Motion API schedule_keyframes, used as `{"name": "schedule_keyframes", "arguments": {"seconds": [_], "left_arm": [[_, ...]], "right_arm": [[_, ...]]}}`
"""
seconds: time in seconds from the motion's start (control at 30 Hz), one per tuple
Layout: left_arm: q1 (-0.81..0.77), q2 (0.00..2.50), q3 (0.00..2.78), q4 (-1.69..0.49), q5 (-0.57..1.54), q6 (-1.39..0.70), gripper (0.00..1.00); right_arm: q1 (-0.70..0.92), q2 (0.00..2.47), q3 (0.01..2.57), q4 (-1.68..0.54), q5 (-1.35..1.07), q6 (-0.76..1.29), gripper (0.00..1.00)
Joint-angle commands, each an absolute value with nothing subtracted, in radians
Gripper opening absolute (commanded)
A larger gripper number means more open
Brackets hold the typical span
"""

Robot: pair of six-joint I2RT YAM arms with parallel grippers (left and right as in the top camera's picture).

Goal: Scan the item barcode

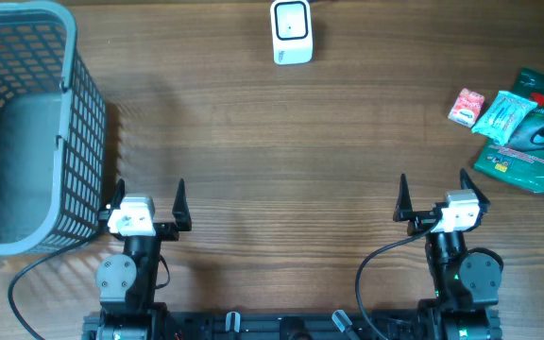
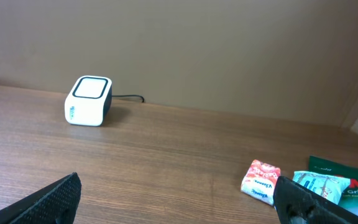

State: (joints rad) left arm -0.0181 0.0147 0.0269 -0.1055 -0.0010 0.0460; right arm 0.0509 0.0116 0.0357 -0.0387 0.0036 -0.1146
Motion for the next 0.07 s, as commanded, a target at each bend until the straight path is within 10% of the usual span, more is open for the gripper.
{"name": "schedule_keyframes", "arguments": {"seconds": [0.0, 0.03], "left_arm": [[-0.011, 0.004, 0.02, -0.102, 0.011, 0.037, 1.0], [-0.011, 0.004, 0.02, -0.102, 0.011, 0.037, 1.0]], "right_arm": [[0.055, 0.004, 0.024, -0.033, 0.001, -0.125, 1.0], [0.055, 0.004, 0.024, -0.033, 0.001, -0.125, 1.0]]}}
